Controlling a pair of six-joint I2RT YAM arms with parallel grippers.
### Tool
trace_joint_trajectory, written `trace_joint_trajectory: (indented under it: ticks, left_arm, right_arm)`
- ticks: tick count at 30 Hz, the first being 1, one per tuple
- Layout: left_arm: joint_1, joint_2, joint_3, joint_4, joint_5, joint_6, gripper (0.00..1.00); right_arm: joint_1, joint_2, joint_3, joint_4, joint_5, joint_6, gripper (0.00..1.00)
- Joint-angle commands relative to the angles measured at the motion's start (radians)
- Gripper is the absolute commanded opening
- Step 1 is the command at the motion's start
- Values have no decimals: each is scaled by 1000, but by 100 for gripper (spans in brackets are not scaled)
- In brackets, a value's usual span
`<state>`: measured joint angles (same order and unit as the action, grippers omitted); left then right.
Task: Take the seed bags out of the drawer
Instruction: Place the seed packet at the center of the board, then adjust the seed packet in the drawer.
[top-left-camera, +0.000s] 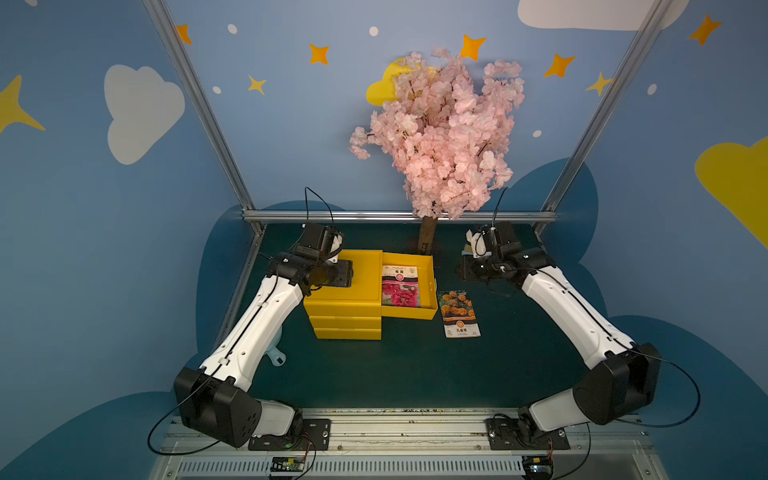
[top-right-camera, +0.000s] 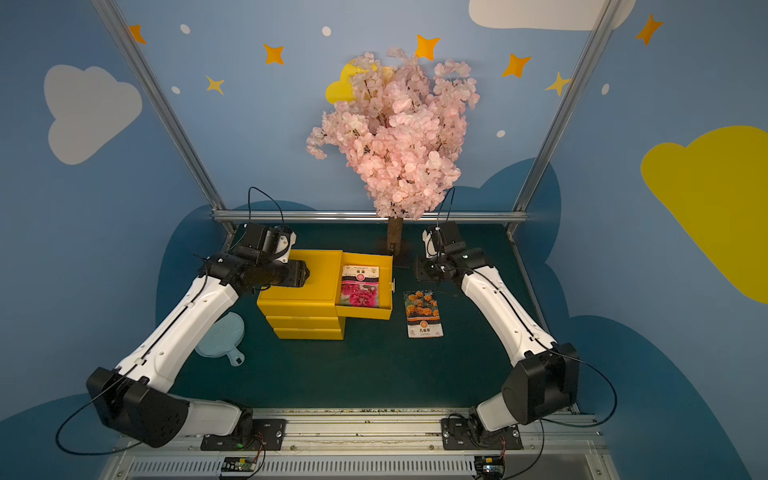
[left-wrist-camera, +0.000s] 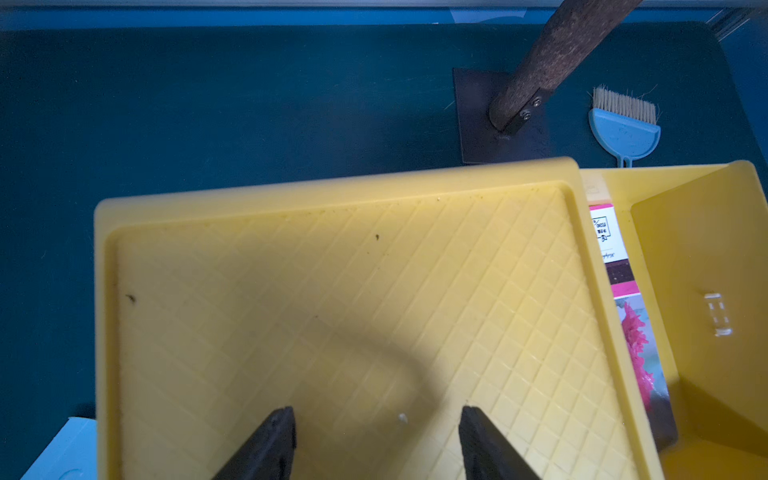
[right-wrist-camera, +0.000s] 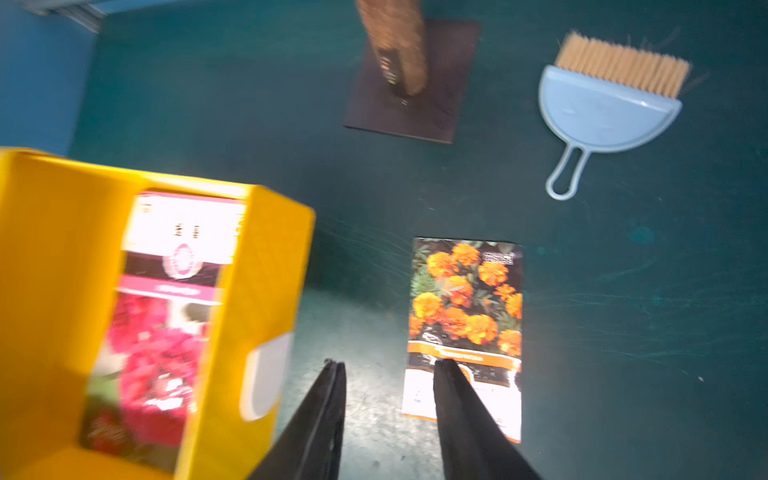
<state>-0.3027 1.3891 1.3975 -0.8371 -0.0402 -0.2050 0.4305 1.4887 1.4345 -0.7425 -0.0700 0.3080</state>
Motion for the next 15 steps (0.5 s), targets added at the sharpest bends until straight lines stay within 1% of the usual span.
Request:
trace_joint_trajectory:
  ticks: [1,4,8,12,15]
  left_arm:
    - [7,8,-42,-121,20,-7,67]
    - [7,7,-41,-118,22,-7,67]
    - [7,8,-39,-114,31,-6,67]
    - [7,11,-37,-110,34,-2,67]
    - [7,8,-38,-108,35,-1,67]
  right_arm:
    - [64,-26,49,-67,46,35,41]
    - [140,-28,68,-46,68,46,41]
    - [243,3,104,-32,136,63,43]
    - [314,86,187,-74,195,75,46]
    - [350,155,244,-94,223,81,50]
